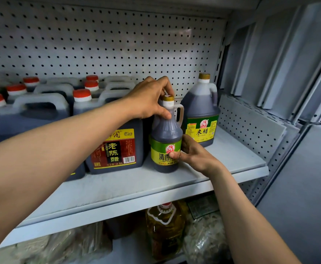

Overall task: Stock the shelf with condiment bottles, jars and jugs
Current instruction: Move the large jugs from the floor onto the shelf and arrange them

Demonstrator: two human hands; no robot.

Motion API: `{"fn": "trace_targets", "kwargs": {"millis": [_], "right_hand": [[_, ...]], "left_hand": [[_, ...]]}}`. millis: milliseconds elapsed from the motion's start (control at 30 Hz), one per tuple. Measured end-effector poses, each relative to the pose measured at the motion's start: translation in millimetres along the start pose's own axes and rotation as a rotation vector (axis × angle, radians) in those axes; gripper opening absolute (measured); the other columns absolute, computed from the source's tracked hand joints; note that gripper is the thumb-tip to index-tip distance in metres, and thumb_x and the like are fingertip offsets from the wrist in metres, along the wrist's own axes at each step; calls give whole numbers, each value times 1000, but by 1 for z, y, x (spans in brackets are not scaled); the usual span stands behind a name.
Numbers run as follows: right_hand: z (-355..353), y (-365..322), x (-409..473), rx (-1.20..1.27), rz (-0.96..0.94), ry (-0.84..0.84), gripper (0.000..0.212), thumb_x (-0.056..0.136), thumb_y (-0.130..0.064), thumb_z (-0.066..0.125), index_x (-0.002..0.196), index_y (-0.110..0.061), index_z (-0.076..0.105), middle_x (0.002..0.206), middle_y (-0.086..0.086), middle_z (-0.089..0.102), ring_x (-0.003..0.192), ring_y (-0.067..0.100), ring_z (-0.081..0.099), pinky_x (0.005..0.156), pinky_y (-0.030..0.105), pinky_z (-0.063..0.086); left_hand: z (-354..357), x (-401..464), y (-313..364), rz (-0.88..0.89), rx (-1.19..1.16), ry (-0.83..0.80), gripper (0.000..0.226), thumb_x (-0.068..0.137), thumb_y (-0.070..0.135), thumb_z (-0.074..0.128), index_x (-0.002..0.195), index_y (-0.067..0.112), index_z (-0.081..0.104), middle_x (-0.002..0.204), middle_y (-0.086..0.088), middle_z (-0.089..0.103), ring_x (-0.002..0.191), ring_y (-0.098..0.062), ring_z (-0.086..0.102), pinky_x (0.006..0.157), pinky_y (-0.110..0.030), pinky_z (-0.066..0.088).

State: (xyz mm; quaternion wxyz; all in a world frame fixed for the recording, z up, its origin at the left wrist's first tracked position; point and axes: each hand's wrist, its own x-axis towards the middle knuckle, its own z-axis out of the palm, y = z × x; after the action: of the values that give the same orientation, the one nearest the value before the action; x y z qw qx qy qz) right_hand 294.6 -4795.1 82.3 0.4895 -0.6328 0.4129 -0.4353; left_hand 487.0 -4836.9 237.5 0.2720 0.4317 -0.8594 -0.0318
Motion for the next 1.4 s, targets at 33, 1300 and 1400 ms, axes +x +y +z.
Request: {"fn": "trace_targets", "kwargs": {"millis": [33,1300,1400], "right_hand": [[1,2,3,2,-9,9,72,77,-18,77,138,-6,40,134,6,61,125,16,58,106,42,48],[12,22,37,183,-44,162,46,87,0,69,129,-13,56,123,0,70,117,15,64,89,23,53],[13,13,31,111,-5,193,48,86,-3,72,129,-13,54,116,-6,71,106,4,67,81,17,54]], "left_hand": [[0,2,-1,-2,19,1,63,54,35,93,103,33,53,108,-2,52,106,-17,55,91,-35,46],[1,30,-2,-116,388,-67,72,62,48,85,115,22,45,119,-12,55,111,-36,51,90,-41,45],[-1,18,3,-118,376,-33,81,66,46,84,133,24,44,136,-16,48,126,-37,44,98,-40,39]]}}
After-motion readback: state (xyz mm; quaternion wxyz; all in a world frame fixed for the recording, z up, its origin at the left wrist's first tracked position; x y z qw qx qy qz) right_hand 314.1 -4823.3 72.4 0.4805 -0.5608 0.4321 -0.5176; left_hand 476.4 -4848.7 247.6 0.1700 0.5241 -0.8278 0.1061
